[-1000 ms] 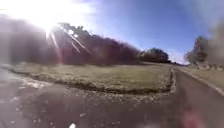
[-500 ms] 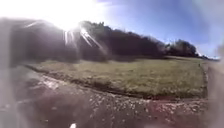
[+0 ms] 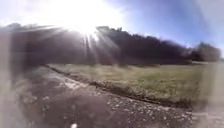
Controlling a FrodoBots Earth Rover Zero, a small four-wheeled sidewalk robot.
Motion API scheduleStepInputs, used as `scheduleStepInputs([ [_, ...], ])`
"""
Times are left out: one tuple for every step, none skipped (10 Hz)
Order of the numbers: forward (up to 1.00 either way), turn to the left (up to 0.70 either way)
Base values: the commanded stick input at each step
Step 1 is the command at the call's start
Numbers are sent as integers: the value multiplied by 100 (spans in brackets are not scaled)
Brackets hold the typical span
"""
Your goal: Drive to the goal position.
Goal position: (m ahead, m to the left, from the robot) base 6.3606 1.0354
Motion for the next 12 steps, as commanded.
scheduleStepInputs([
  [0,11],
  [0,0],
  [0,0],
  [23,0],
  [61,0],
  [85,0],
  [85,0],
  [85,0],
  [85,0],
  [85,0],
  [0,0],
  [0,0],
])
